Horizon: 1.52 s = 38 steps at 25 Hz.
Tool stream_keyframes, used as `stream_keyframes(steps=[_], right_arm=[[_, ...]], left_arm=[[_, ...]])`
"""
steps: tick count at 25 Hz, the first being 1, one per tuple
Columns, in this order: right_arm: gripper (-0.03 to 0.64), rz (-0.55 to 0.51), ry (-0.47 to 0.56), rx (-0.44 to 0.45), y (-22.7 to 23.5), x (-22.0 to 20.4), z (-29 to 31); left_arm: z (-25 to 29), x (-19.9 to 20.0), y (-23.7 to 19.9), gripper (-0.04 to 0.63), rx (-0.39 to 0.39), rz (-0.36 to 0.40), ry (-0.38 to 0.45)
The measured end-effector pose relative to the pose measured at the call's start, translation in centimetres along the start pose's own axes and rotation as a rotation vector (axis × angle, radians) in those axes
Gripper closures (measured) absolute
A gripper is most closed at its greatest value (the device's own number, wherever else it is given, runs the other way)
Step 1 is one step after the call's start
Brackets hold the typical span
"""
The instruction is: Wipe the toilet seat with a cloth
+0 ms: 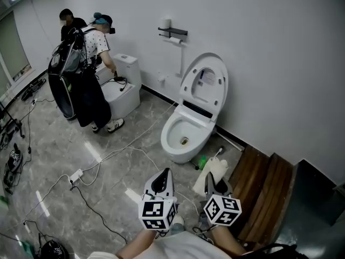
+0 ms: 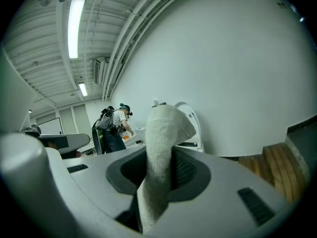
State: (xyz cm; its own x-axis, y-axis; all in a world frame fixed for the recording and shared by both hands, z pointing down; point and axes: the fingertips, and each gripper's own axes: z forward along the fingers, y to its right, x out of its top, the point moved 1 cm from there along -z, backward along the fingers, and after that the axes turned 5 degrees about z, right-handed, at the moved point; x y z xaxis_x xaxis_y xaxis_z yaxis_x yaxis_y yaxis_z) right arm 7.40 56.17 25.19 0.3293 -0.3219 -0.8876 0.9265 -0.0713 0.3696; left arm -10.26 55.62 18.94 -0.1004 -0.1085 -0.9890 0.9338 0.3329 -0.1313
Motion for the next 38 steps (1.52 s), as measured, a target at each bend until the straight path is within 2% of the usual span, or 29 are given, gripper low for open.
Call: stream_keyframes(steps=[4,8,14,22,28,33,38], right_arm=[[0.517,0.017,0.012,-0.016,1.9,1.7,2.7],[0.517,0.015,0.025,-0.016,2.9,3.4,5.4],[0.517,0.015,-0.006,-0.015,4.5,4.2,9.0],[0.517,0.039,-0.007,-0.037,6.1,5.3,12.1],[0.517,0.045,-0.008,-0.071,7.3,5.4,13.8],[0.517,0.08,0.001,-0.123,8.7,5.7,17.3],[0.517,0.077,0.001,-0.135,8.7,7.1,22.1]], left_arm=[[3.3,0.6,0.1,0.584,-0.01,0.013,0.007],[6.4,0.5,-0.8,0.585,0.013,0.01,-0.001],[10.4,0.3,-1.4,0.584,0.022,0.006,-0.022],[14.4,0.1,-1.2,0.586,-0.008,0.031,-0.048],[17.0,-0.4,-1.6,0.586,-0.032,0.023,-0.056],[21.5,-1.0,-2.9,0.585,-0.071,0.024,-0.062],[26.9,0.5,-4.9,0.586,-0.094,0.017,-0.042]])
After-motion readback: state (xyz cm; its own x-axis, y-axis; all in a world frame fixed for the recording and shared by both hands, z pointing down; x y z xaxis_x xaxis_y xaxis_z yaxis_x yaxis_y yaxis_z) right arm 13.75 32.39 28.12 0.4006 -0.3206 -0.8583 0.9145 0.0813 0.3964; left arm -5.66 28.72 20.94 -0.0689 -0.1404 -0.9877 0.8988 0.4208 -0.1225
